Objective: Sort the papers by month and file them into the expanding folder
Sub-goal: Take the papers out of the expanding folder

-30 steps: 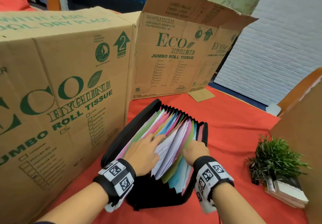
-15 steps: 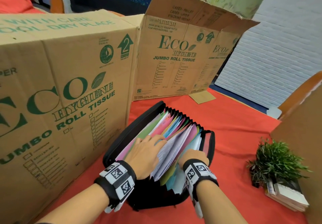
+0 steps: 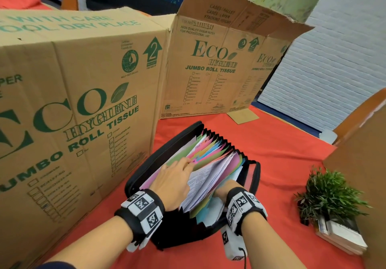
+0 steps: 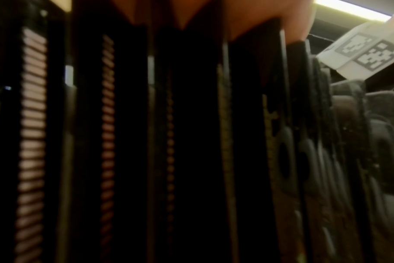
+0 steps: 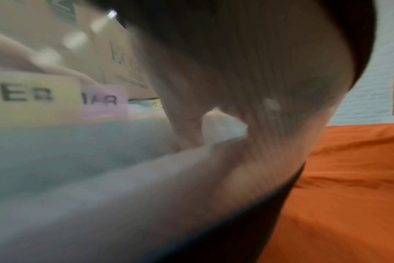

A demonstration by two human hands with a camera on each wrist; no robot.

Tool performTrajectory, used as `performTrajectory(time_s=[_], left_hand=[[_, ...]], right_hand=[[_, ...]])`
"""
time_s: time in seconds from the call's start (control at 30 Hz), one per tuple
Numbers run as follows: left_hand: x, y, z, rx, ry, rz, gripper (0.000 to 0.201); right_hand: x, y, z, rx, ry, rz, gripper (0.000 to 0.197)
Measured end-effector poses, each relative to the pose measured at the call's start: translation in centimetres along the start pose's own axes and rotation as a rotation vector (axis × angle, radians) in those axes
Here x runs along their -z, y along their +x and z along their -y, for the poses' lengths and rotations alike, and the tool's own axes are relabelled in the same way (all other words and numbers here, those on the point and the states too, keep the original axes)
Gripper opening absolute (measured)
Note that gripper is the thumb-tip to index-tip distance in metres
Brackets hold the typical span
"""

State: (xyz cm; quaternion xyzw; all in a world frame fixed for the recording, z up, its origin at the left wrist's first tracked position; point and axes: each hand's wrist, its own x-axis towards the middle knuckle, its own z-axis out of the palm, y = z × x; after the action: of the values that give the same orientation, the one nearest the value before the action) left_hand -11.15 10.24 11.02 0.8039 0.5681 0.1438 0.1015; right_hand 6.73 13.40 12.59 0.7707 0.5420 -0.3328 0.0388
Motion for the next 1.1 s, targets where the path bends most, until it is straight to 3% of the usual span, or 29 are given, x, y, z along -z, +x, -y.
performTrajectory(time_s=[0.03,0.07,0.13,0.3,0.37,0.53,0.6,0.67,0.77,0.9,0.97,1.1], left_hand=[[0.0,0.0,0.0,-0.002,-0.004,-0.001,0.06],[-0.1,0.1,0.1,-0.009,-0.014,0.002,0.06],[-0.1,0.1,0.5,-0.027,-0.044,0.006,0.06],[0.0,0.2,1.7,-0.043,-0.146,0.02,0.054],[-0.1,0.3,1.7,-0.037,-0.169,0.008,0.051],[0.1,0.3,0.1,-0.075,-0.179,-0.032,0.064],[0.1,0.3,-0.4,-0.09,-0.142,-0.029,0.062],[0.1,0.3,-0.8,-0.069,-0.123,-0.038,0.056],[0.0,0.3,-1.3,-0.037,-0.119,-0.046,0.041],[0.2,0.1,-1.6,-0.003,-0.048,0.021,0.045],[0.2,0.1,-1.7,-0.004,0.006,0.057,0.046],[0.5,0.2,-2.0,0.01,0.055,0.088,0.035]], right_hand=[[0.0,0.0,0.0,0.02,0.053,0.023,0.004],[-0.2,0.1,0.3,-0.013,0.102,0.027,0.014],[-0.3,0.0,1.0,0.006,0.114,-0.003,0.011],[1.4,-2.4,1.8,0.159,0.117,-0.303,0.021],[2.4,-3.6,1.7,0.169,0.16,-0.298,0.003],[3.4,-6.0,0.4,0.297,0.301,-0.377,0.063],[3.6,-7.1,0.2,0.383,0.272,-0.468,0.076],[3.6,-7.4,0.1,0.443,0.142,-0.509,0.068],[3.4,-7.5,0.5,0.413,-0.083,-0.465,0.051],[3.8,-8.1,1.0,0.36,-0.157,-0.501,0.042],[5.8,-8.9,0.5,0.368,-0.136,-0.593,0.043],[11.5,-10.8,-3.0,0.328,0.125,-0.721,0.05]])
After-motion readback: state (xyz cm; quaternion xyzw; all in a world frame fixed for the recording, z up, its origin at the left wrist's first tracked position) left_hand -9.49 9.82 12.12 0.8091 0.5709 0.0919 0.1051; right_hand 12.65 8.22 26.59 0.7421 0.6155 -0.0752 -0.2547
